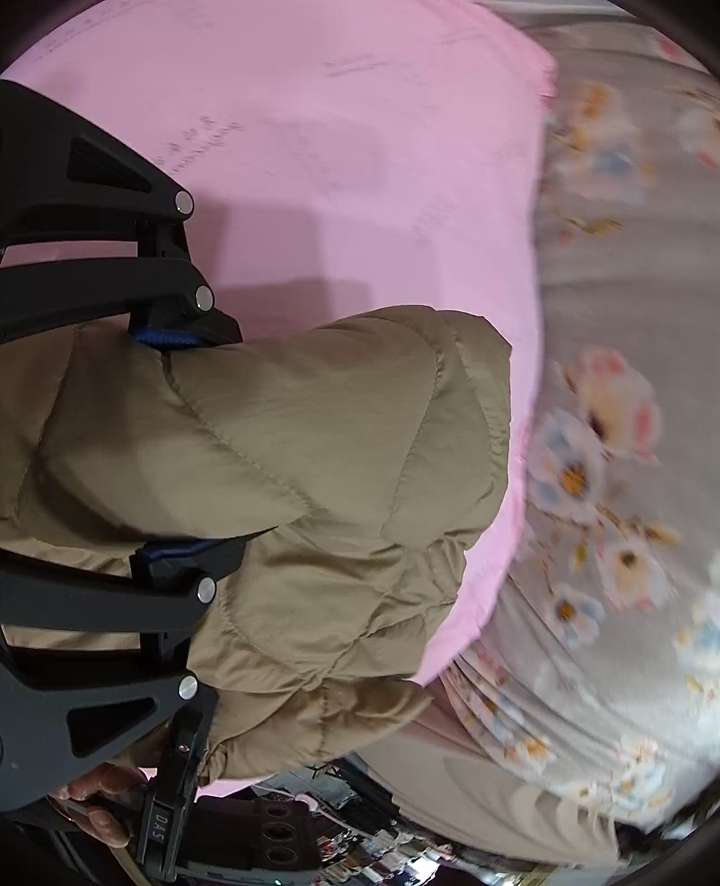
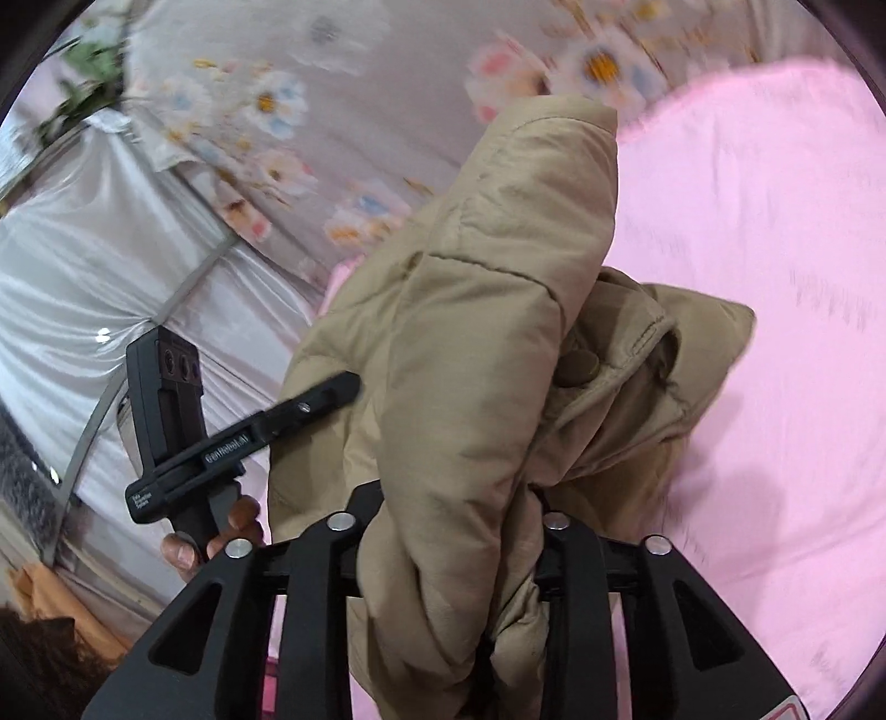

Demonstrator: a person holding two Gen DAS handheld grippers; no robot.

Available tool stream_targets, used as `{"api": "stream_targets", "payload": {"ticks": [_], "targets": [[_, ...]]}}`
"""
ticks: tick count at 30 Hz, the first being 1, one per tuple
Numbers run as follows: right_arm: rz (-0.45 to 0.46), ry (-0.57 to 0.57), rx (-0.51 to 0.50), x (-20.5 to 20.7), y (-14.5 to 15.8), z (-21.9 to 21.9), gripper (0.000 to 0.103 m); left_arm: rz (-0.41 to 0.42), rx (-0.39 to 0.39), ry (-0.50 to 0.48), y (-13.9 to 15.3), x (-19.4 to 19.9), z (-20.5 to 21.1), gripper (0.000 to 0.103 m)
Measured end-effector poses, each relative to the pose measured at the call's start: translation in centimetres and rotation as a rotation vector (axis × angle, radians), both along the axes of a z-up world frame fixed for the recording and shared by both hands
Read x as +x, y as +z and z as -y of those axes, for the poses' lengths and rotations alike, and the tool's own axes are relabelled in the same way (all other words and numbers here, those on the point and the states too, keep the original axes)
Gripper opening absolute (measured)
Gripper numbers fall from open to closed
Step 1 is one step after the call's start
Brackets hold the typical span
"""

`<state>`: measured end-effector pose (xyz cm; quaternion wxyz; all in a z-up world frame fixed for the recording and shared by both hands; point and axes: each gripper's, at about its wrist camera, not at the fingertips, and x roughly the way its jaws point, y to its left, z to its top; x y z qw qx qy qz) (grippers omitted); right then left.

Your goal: Fold large clothes

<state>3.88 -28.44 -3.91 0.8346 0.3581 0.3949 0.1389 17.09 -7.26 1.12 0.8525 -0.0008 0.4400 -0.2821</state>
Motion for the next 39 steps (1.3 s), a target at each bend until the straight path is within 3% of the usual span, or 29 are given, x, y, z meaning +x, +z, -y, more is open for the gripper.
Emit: {"api": "stream_targets", "payload": {"ticks": [3, 6, 10, 12, 13, 15, 17, 19, 21, 23, 25, 27, 35, 39], "targets": [[-0.069, -0.034, 0.020, -1.4, -3.1, 0.4, 0.058, -0.079, 0.028, 0.042, -3.9, 1.4, -3.0, 0.056], [-0.091, -0.056, 0.084, -2.8, -4.8, 1.7, 0.075, -0.102, 0.006, 0.052, -5.5, 1.7, -5.3, 0.066], [-0.137, 0.023, 0.230, -1.5, -8.1, 1.7, 0.085, -0.110, -0.017, 0.051, -6.7, 2.0, -6.6, 0.085], [-0.155, 0.064, 0.311, -0.3, -10.1, 1.0, 0.088, -0.143, -0.051, 0.043, -7.7, 2.4, -6.9, 0.088], [-0.129, 0.078, 0.308, -0.1, -10.2, 0.7, 0.086, -0.166, -0.078, 0.035, -8.2, 2.6, -7.0, 0.089], [-0.098, 0.117, 0.301, 1.2, -9.8, -1.0, 0.092, -0.211, -0.132, 0.035, -9.4, 3.1, -7.5, 0.093], [-0.076, 0.144, 0.322, 2.2, -9.8, -2.0, 0.091, -0.254, -0.185, 0.015, -10.5, 3.6, -7.6, 0.093], [-0.039, 0.163, 0.365, 2.9, -9.8, -2.6, 0.073, -0.285, -0.232, -0.004, -11.2, 3.8, -7.4, 0.093], [0.011, 0.161, 0.368, 3.2, -8.8, -3.0, 0.046, -0.266, -0.236, -0.012, -11.1, 3.6, -7.1, 0.092], [0.069, 0.175, 0.319, 3.4, -6.3, -3.7, 0.035, -0.235, -0.238, -0.015, -10.2, 3.4, -6.9, 0.082], [0.129, 0.194, 0.242, 3.5, -3.0, -4.7, 0.031, -0.213, -0.265, -0.026, -8.9, 3.5, -6.9, 0.069], [0.193, 0.207, 0.177, 3.9, 0.4, -5.4, 0.030, -0.171, -0.306, -0.037, -6.5, 3.6, -7.1, 0.066], [0.486, 0.251, 0.055, 5.3, 14.4, -4.9, 0.029, 0.151, -0.406, -0.081, 8.1, 4.0, -6.9, 0.065], [0.611, 0.269, 0.012, 7.0, 19.3, -5.0, 0.029, 0.284, -0.426, -0.096, 14.5, 4.8, -6.2, 0.065]]}}
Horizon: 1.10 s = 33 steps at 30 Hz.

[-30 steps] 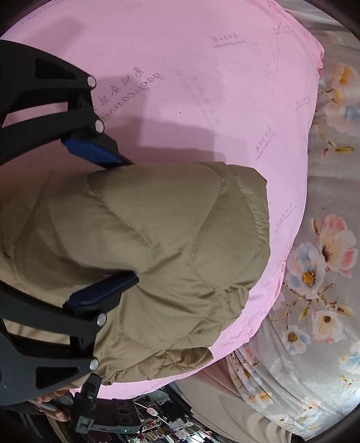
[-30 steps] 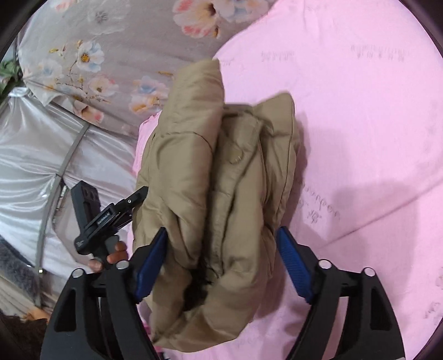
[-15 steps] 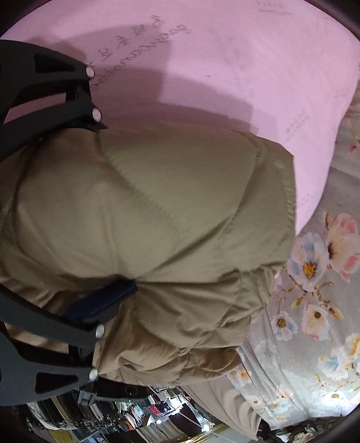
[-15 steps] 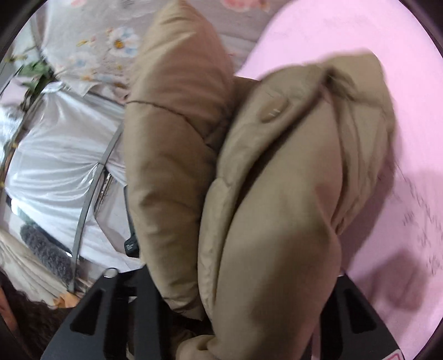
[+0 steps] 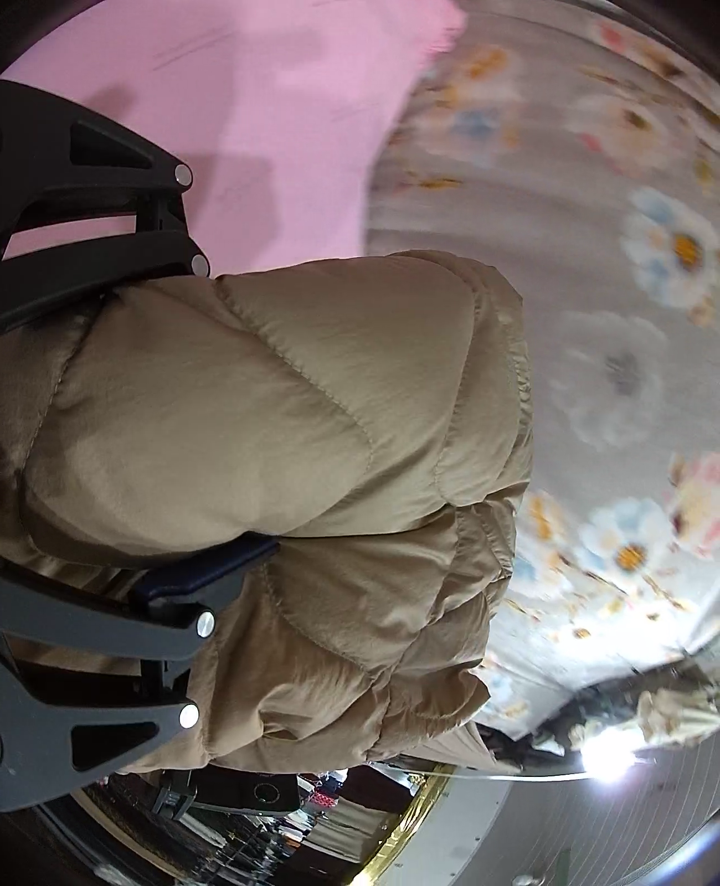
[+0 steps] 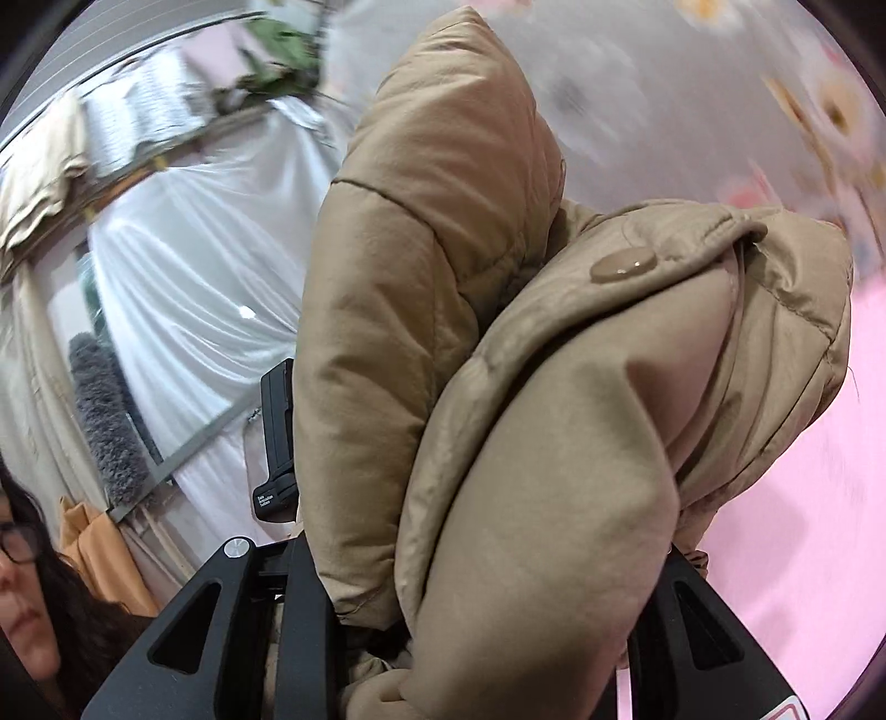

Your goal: Fold large clothes

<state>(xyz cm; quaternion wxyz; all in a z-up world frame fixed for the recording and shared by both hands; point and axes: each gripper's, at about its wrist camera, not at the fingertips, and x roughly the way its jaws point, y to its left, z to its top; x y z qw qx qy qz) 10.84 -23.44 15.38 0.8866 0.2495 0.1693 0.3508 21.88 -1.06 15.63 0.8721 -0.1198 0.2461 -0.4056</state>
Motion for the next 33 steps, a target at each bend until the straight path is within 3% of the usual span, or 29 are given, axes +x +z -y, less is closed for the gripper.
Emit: {"api": "stream_targets", "payload": {"ticks": [5, 10, 16, 22, 26, 28, 30, 33], "targets": [[0.083, -0.001, -0.005, 2.9, 2.7, 1.2, 0.030, 0.127, -0.014, 0.027, 4.6, 2.2, 0.9, 0.065], [0.061, -0.001, 0.019, 7.7, 1.2, 3.1, 0.031, 0.116, -0.021, 0.037, 3.6, 6.5, 1.0, 0.065], [-0.064, -0.009, 0.079, 15.1, -7.0, 4.9, 0.033, 0.016, 0.039, 0.062, -4.4, 14.4, 1.2, 0.065], [-0.282, -0.035, 0.145, 22.2, -19.9, 6.6, 0.037, -0.135, 0.134, 0.095, -16.0, 21.3, 1.8, 0.064], [-0.466, -0.057, 0.192, 24.9, -28.7, 7.5, 0.046, -0.222, 0.260, 0.162, -23.9, 24.0, 2.0, 0.067], [-0.499, -0.068, 0.231, 24.3, -30.5, 8.1, 0.054, -0.229, 0.216, 0.179, -25.6, 23.9, 0.4, 0.079], [-0.516, -0.073, 0.264, 22.7, -31.0, 9.4, 0.060, -0.245, 0.197, 0.202, -25.4, 23.6, -1.0, 0.088], [-0.525, -0.093, 0.270, 19.0, -30.5, 12.2, 0.062, -0.214, 0.244, 0.214, -23.5, 22.1, -3.1, 0.087]]}}
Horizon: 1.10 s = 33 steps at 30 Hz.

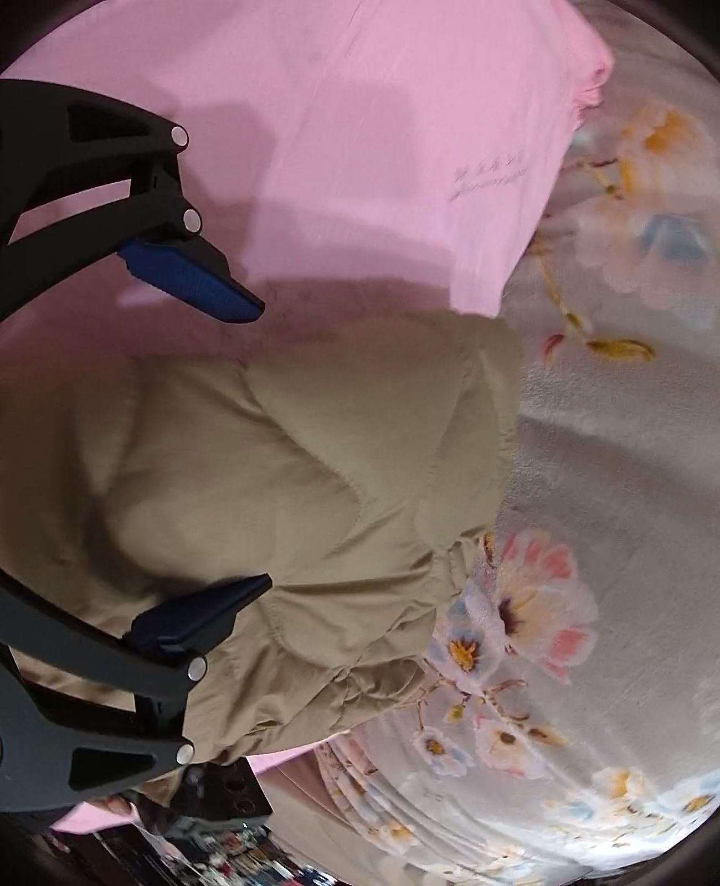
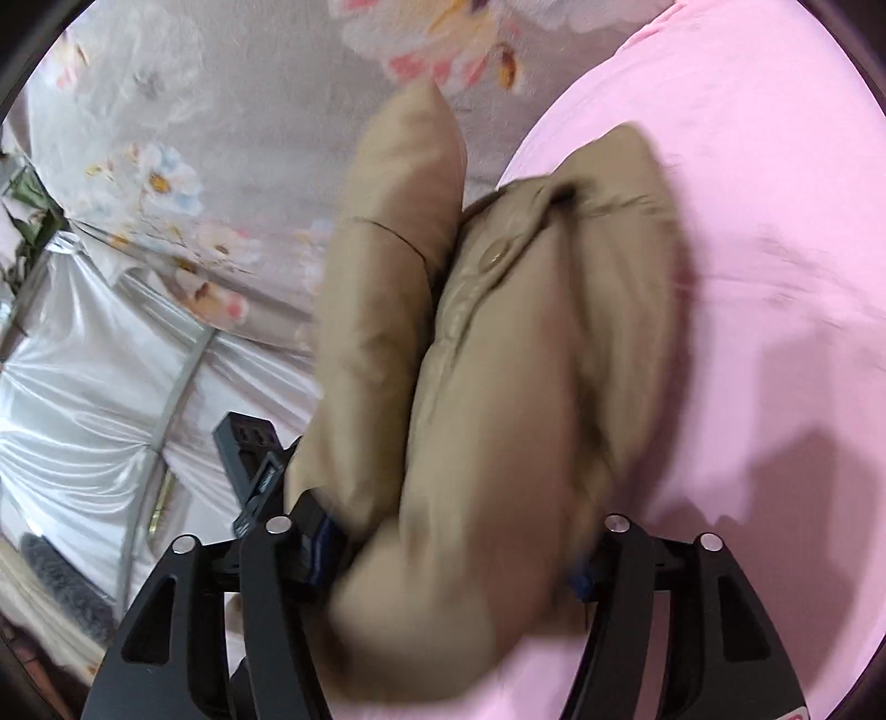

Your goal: Fold large clothes

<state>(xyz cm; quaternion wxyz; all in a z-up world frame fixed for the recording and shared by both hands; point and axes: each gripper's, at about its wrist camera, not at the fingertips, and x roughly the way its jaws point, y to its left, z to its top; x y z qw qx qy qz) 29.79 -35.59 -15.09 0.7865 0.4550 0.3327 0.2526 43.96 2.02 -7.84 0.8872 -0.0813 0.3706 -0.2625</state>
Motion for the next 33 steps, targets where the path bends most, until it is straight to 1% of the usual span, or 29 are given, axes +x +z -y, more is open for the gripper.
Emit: {"api": "stream_targets", "payload": {"ticks": [1, 3, 4, 5, 6, 7, 8, 9, 10, 11, 12, 13, 14, 16, 17, 18, 21, 23, 25, 26, 28, 33], "targets": [[-0.003, -0.021, -0.029, -1.6, 0.7, 0.8, 0.062, 0.013, 0.028, 0.008, 0.9, -0.5, -0.5, 0.087], [0.026, -0.081, -0.173, -4.4, 4.3, 1.4, 0.062, 0.086, 0.103, 0.046, 4.1, -2.4, -1.5, 0.087], [0.063, -0.114, -0.289, -5.6, 6.9, 0.8, 0.061, 0.136, 0.156, 0.089, 6.0, -3.2, -1.6, 0.087], [0.108, -0.155, -0.430, -6.4, 9.9, -0.4, 0.058, 0.188, 0.208, 0.132, 7.6, -3.9, -1.5, 0.087], [0.149, -0.182, -0.543, -6.3, 12.9, -2.2, 0.050, 0.235, 0.263, 0.179, 9.2, -4.4, -1.1, 0.087], [0.195, -0.206, -0.662, -6.4, 15.3, -4.0, 0.044, 0.284, 0.316, 0.231, 11.2, -4.9, -0.4, 0.082], [0.245, -0.226, -0.774, -6.3, 17.9, -6.3, 0.035, 0.320, 0.351, 0.269, 12.8, -5.4, 0.4, 0.078], [0.289, -0.238, -0.846, -5.9, 19.6, -8.2, 0.029, 0.354, 0.382, 0.304, 14.4, -5.8, 1.4, 0.069], [0.327, -0.244, -0.892, -5.3, 21.0, -9.8, 0.026, 0.382, 0.404, 0.325, 15.8, -6.2, 2.5, 0.063], [0.360, -0.252, -0.935, -4.4, 22.1, -11.4, 0.019, 0.393, 0.412, 0.334, 16.7, -6.3, 3.5, 0.059], [0.375, -0.264, -0.975, -3.2, 22.8, -12.6, 0.012, 0.397, 0.417, 0.334, 17.5, -6.3, 4.6, 0.047], [0.378, -0.271, -0.996, -1.9, 23.3, -13.6, 0.009, 0.388, 0.427, 0.339, 18.0, -5.9, 5.8, 0.035], [0.374, -0.273, -1.002, -0.7, 23.7, -14.1, 0.007, 0.374, 0.427, 0.341, 18.0, -5.5, 6.8, 0.029], [0.338, -0.296, -1.003, 2.4, 23.5, -14.8, 0.006, 0.344, 0.433, 0.345, 17.6, -4.3, 8.6, 0.014], [0.304, -0.312, -0.990, 4.1, 22.5, -14.4, 0.006, 0.327, 0.443, 0.349, 16.9, -3.5, 9.4, 0.011], [0.274, -0.318, -0.972, 5.5, 22.5, -14.5, 0.006, 0.309, 0.448, 0.348, 16.1, -2.7, 10.2, 0.009], [0.153, -0.334, -0.911, 10.1, 18.7, -12.8, 0.006, 0.233, 0.471, 0.345, 11.9, 0.4, 11.7, 0.009], [0.064, -0.333, -0.886, 12.5, 15.2, -11.2, 0.006, 0.178, 0.488, 0.347, 8.6, 2.2, 12.1, 0.008], [-0.001, -0.325, -0.857, 13.7, 12.0, -9.7, 0.004, 0.123, 0.497, 0.340, 5.2, 3.8, 12.1, 0.008], [-0.022, -0.328, -0.840, 14.3, 10.5, -8.9, 0.000, 0.117, 0.507, 0.342, 4.0, 4.3, 12.2, 0.008], [-0.020, -0.329, -0.799, 14.5, 8.8, -7.8, 0.000, 0.148, 0.521, 0.346, 2.3, 4.8, 12.4, 0.008], [-0.008, -0.347, -0.774, 15.3, 6.7, -7.0, 0.000, 0.228, 0.527, 0.345, 0.6, 4.9, 13.3, 0.006]]}}
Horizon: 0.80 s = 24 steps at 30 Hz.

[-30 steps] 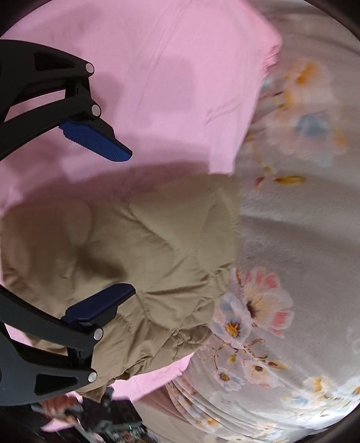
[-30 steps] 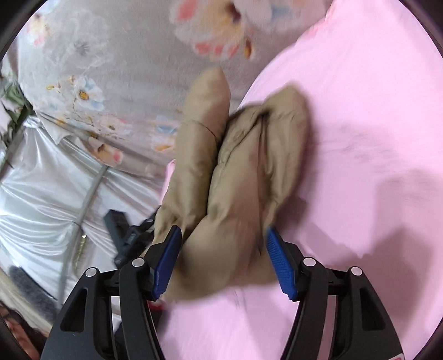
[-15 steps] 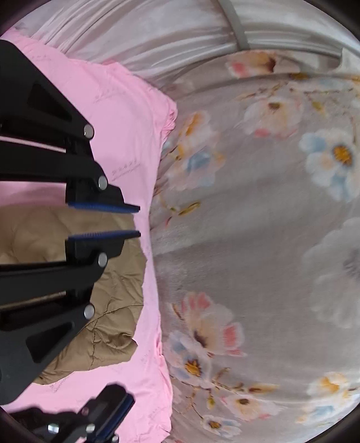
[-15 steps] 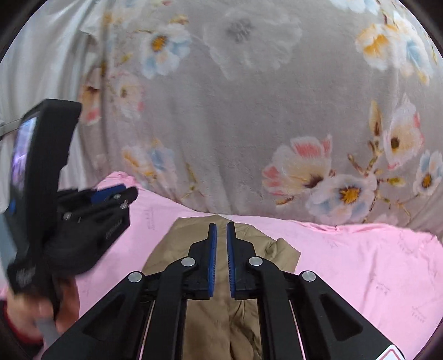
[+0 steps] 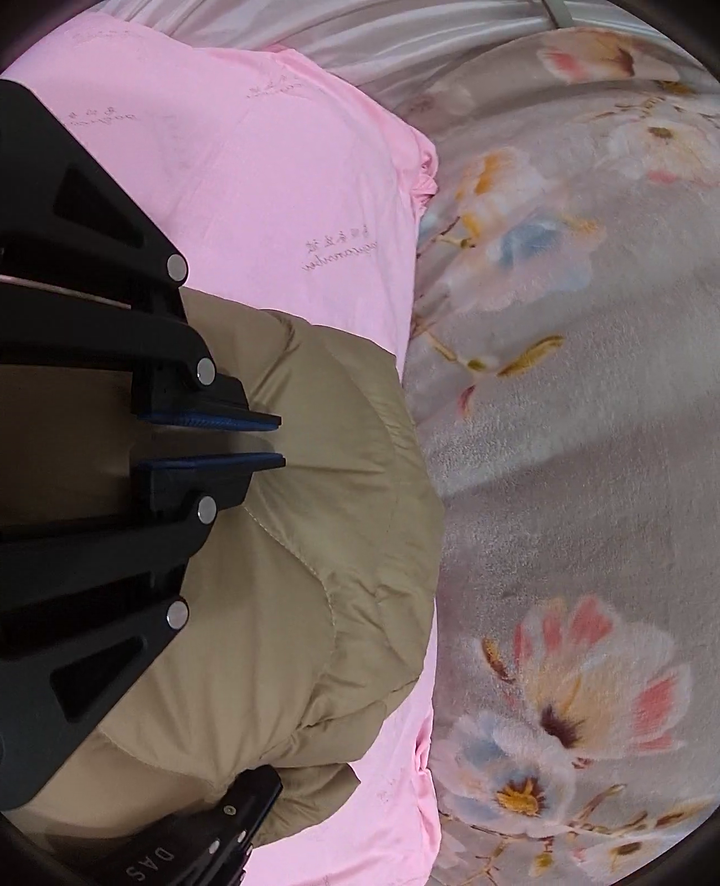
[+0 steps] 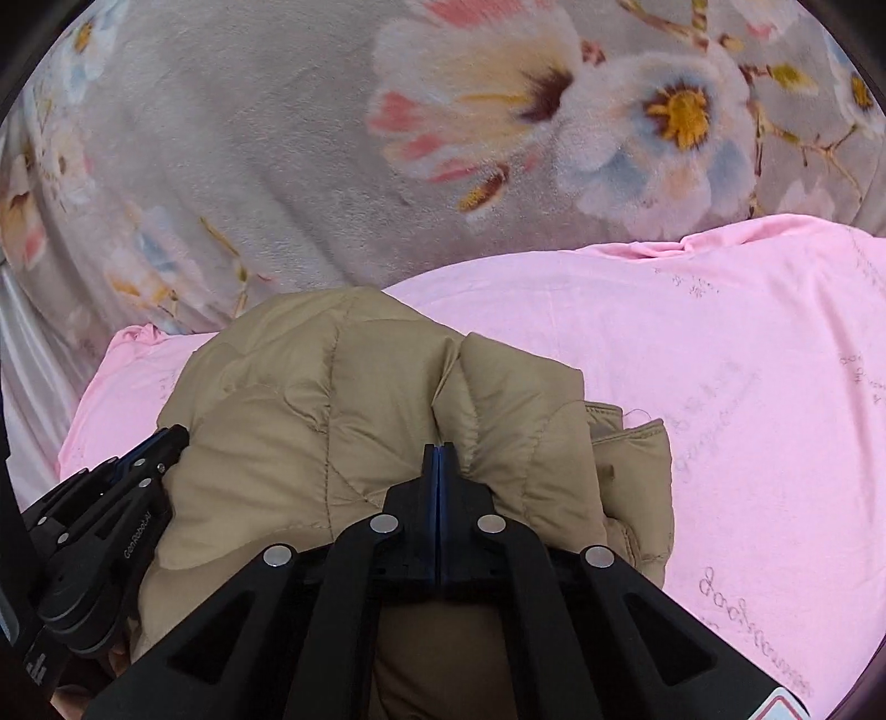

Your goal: Fold large clothes

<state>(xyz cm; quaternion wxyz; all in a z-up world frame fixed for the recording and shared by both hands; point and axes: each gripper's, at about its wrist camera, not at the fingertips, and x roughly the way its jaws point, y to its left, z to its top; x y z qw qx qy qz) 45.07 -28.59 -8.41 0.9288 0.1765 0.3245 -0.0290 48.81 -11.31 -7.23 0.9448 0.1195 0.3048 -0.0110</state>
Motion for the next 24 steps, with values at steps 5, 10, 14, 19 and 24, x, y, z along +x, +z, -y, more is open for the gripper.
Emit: {"api": "stream_targets", "payload": {"ticks": [5, 10, 14, 19, 24], "targets": [[0.008, -0.010, 0.003, 0.8, -1.1, 0.1, 0.000, 0.034, -0.027, -0.004, -1.2, 1.2, 0.1, 0.005], [-0.001, -0.025, 0.005, 1.8, -1.8, 0.1, 0.000, 0.049, -0.017, -0.017, -1.8, 2.3, 0.6, 0.005], [-0.012, -0.038, -0.005, 2.4, -2.0, 0.0, 0.000, 0.051, -0.012, -0.030, -2.1, 3.2, 0.9, 0.005], [-0.018, -0.042, -0.004, 2.8, -2.2, 0.1, 0.000, 0.048, -0.018, -0.040, -2.2, 3.7, 1.0, 0.005], [-0.021, -0.043, -0.004, 2.9, -2.2, 0.1, 0.000, 0.048, -0.021, -0.044, -2.3, 3.9, 1.0, 0.005]]}}
